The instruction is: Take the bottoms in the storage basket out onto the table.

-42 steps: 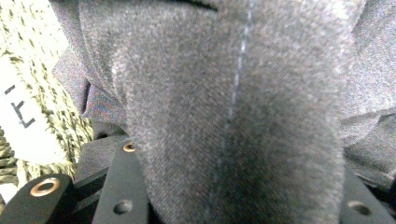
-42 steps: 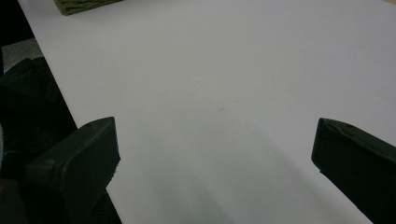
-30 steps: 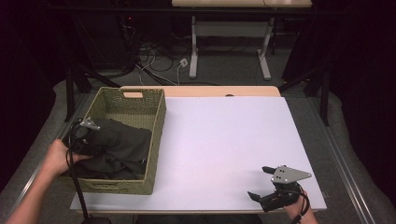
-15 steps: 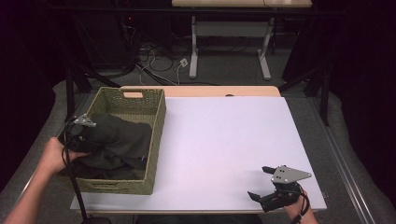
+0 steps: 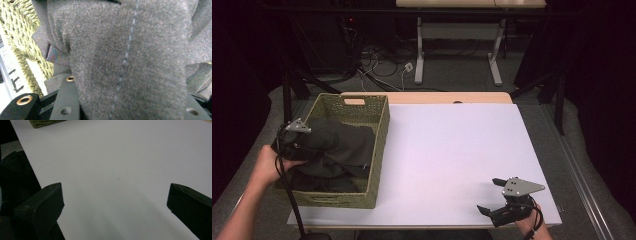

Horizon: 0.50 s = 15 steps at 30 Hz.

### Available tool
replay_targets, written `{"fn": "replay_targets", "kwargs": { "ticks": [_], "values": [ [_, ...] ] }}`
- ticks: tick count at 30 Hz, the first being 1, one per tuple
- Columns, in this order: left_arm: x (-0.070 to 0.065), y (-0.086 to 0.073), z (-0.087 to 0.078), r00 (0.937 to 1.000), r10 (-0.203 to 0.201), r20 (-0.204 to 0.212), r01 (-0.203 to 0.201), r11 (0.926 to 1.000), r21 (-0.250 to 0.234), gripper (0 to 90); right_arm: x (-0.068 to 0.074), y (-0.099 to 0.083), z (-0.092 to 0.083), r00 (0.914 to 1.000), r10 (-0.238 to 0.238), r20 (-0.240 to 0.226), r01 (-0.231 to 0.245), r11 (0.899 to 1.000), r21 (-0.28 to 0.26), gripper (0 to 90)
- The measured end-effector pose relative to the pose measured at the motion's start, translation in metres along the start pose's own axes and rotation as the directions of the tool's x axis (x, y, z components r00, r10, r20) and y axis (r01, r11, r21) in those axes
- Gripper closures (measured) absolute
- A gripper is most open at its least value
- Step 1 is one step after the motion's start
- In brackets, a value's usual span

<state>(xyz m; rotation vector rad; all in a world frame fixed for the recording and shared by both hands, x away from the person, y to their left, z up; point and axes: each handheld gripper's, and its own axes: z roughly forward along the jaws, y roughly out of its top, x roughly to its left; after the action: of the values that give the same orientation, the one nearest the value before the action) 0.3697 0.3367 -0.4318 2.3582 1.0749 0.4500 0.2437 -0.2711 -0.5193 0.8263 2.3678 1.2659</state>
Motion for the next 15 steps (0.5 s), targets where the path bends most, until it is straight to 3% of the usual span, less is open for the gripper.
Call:
{"fn": "replay_targets", "kwargs": {
  "ticks": [9,15],
  "values": [
    [0.004,0.005,-0.013,1.0,0.007,-0.002,-0.007,0.9981,-0.061,56.9,0.0,0.0,0.0,1.0,-0.001,0.0,0.001,1.0,-0.006,0.5],
    [0.006,0.012,-0.02,0.9997,0.024,-0.004,-0.024,0.9971,-0.073,56.9,0.0,0.0,0.0,1.0,0.001,0.0,-0.001,1.0,-0.004,0.5]
  ]
}}
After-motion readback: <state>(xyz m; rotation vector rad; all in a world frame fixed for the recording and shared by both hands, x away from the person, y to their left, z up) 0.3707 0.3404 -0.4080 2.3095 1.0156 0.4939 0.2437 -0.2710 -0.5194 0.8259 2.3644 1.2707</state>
